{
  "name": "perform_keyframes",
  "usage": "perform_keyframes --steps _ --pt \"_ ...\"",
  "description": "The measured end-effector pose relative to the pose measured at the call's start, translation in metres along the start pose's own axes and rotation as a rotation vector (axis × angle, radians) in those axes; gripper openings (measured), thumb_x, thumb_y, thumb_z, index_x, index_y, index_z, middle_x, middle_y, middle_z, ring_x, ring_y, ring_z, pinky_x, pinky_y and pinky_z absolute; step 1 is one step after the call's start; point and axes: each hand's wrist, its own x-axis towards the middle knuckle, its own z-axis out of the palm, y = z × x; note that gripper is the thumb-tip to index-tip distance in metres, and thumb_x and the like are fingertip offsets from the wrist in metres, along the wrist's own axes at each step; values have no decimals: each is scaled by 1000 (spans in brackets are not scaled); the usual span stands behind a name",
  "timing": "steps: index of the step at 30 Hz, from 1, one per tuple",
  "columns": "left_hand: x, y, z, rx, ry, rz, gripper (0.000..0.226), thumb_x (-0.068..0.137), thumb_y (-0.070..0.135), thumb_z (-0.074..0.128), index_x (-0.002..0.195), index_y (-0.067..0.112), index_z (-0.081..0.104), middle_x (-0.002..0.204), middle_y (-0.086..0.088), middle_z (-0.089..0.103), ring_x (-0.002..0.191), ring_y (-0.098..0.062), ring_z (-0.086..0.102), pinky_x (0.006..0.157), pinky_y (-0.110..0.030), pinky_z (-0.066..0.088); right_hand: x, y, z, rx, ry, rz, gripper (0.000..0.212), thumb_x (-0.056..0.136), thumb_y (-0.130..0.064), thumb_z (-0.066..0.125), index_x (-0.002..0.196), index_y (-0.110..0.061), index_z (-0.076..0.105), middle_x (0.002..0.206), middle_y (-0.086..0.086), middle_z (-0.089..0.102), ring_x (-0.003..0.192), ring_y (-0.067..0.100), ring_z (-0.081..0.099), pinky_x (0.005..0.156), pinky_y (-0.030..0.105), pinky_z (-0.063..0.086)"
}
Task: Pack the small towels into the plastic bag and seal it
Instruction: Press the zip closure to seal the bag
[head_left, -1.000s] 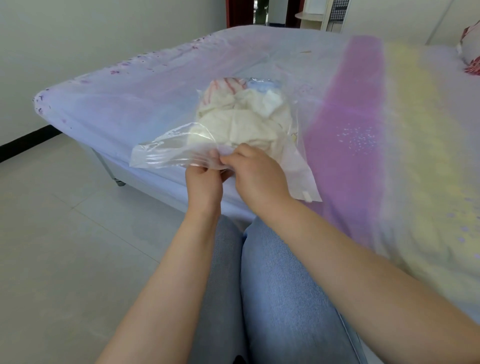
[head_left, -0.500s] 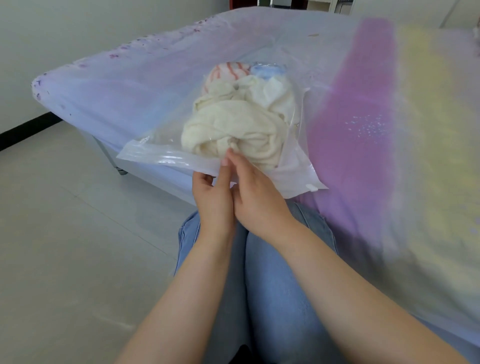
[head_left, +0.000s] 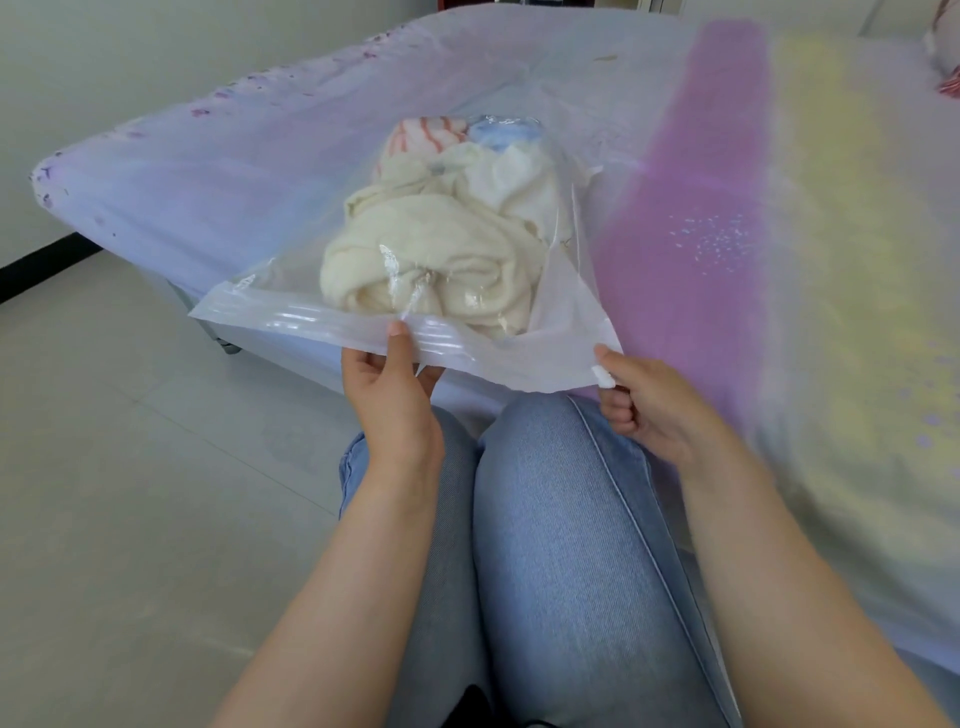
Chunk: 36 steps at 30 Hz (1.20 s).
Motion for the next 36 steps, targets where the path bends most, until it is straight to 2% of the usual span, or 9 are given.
perform_keyframes --steps 5,8,10,13,15,17,22,27,36 --pt "-6 -2 -1 -23 -6 -13 15 96 18 59 111 21 62 115 -2 67 109 -22 65 80 -29 57 -13 14 16 455 140 -258 34 99 -28 47 67 -19 40 43 -7 31 42 7 28 42 19 21" --pt "-9 0 0 -106 15 -95 9 96 25 60 105 24 62 108 3 68 100 -19 66 81 -31 56 -16 21 22 482 146 -315 34 100 -31 45 68 -19 41 48 -7 33 45 7 29 42 18 24" --pt "-19 -4 6 -164 -15 -218 23 91 39 63 106 22 59 110 2 69 100 -19 68 80 -33 57 -18 22 23 420 179 -347 36 100 -33 45 67 -19 42 49 -7 33 46 8 28 42 19 25" --pt "-50 -17 23 29 -309 -473 62 74 64 56 113 15 60 106 -2 70 86 -17 72 60 -28 59 -25 20 25 277 229 -394 38 100 -34 43 66 -19 45 44 -9 36 42 8 30 41 20 26" --pt "-70 -26 36 405 -595 -499 58 80 66 49 98 13 64 81 1 68 62 -10 62 43 -21 45 -31 20 28 196 257 -403 40 101 -33 42 66 -16 48 43 -9 43 40 7 36 40 21 30" --pt "-79 -31 48 654 -729 -376 47 91 57 52 75 13 60 58 3 58 47 -7 50 39 -19 37 -35 21 28 112 284 -402 47 101 -35 41 66 -6 52 50 -1 51 45 13 44 45 25 38" --pt "-78 -27 62 658 -767 -239 31 99 34 54 68 27 53 39 19 50 39 6 48 43 -7 34 -28 28 17 20 283 -400 55 97 -45 42 85 7 55 74 28 58 66 21 51 57 36 42" --pt "-76 -28 57 554 -769 -292 32 101 17 49 69 15 54 40 13 51 37 3 47 40 -7 34 -30 31 16 186 98 -365 45 99 -39 43 60 -16 47 46 -3 37 43 11 31 44 25 25" --pt "-75 -42 49 271 -503 -312 63 98 12 50 37 25 42 39 11 33 35 -3 27 37 -16 24 -33 24 38 484 122 -299 43 97 -20 48 54 -17 40 42 -2 34 39 11 27 44 28 15"
